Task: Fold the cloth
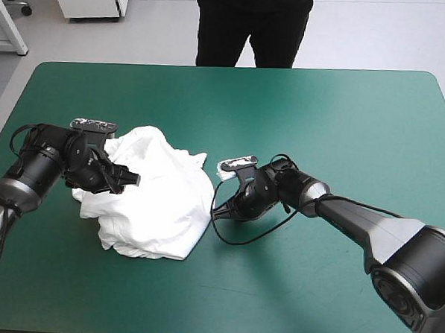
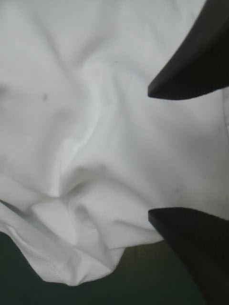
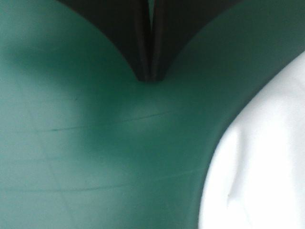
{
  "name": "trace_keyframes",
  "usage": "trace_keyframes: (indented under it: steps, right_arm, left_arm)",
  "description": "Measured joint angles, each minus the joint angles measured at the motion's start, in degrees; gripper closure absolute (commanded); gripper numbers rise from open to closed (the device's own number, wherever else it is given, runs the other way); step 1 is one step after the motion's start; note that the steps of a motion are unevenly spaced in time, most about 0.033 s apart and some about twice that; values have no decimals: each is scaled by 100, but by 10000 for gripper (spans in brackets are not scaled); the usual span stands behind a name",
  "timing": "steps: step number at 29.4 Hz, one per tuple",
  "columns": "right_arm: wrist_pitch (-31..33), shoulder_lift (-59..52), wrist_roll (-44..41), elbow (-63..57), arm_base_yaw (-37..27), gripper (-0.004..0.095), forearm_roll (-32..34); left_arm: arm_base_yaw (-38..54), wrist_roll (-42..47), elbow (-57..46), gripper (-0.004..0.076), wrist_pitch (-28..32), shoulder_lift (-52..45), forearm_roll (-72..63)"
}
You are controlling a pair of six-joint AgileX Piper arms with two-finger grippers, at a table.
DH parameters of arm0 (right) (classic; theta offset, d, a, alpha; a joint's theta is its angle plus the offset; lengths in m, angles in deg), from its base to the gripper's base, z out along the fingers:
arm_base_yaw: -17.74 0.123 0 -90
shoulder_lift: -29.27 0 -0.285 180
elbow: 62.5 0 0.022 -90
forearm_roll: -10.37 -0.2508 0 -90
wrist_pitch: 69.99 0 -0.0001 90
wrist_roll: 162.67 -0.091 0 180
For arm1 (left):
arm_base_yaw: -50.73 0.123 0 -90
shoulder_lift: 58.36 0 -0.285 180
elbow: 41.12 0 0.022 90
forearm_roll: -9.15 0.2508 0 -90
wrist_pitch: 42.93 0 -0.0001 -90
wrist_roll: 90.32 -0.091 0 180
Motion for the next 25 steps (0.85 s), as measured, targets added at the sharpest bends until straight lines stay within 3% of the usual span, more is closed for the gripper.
trace_keyframes:
  steps: [19,25]
  right_arm:
    - [-1,-11,26,5,-21,908,0]
    - [332,-288,46,-36,-455,908,-42]
  left_arm:
    - [0,0,0,248,-44,0,0]
    - [0,0,0,248,-154,0,0]
